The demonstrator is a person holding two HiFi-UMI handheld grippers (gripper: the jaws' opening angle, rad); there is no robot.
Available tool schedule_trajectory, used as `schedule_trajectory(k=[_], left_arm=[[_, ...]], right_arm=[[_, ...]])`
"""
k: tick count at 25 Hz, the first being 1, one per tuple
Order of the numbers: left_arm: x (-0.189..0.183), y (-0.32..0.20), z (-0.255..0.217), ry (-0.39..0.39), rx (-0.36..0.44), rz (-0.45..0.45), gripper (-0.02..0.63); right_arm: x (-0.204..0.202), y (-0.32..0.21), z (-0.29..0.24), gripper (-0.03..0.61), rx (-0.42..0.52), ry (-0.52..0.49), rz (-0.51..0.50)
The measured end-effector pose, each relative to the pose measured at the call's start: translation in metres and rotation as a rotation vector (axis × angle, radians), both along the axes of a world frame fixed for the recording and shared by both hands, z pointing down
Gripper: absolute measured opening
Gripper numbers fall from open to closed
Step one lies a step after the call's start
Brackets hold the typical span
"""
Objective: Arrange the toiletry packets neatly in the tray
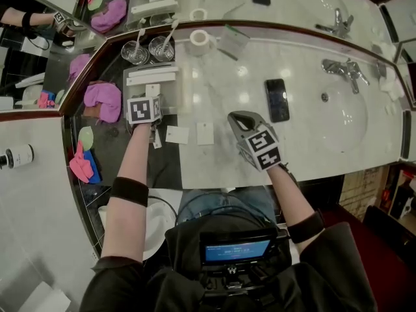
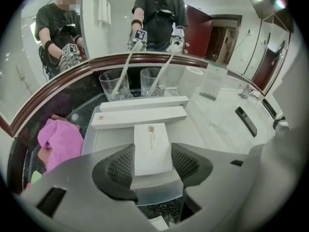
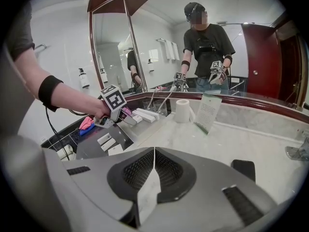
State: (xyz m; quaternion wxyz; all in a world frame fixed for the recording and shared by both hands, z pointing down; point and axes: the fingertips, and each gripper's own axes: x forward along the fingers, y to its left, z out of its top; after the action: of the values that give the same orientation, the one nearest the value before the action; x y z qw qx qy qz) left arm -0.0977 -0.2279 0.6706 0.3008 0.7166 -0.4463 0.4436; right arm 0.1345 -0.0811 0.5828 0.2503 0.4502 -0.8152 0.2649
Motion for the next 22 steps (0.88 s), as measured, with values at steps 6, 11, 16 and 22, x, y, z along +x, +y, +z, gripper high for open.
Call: schedule_trajectory(k=[6,11,16,22], left_arm=[[0.005,0.006,-0.022,0.038,0.066,0.001,0.235],[0.015,0.017,-0.057,0.108,0.187,0.030,0.235],[0.016,0.039,-0.097,0.159,0.289,0.029,0.235],[0.008,0.083,-0.113,0.181,0.296,0.007,0.235]], right_arm=[[0.003,0.005,-0.005,0.021,0.002,-0.007,-0.017],[0.011,0.010,-0.009,0.021,0.029,-0.014,-0.052],[0.007,0.017,-0.025,0.021,0.033,-0.023,-0.097],[-0.004,0.024,-0.037,0.021,0.055,-0.014,-0.166]])
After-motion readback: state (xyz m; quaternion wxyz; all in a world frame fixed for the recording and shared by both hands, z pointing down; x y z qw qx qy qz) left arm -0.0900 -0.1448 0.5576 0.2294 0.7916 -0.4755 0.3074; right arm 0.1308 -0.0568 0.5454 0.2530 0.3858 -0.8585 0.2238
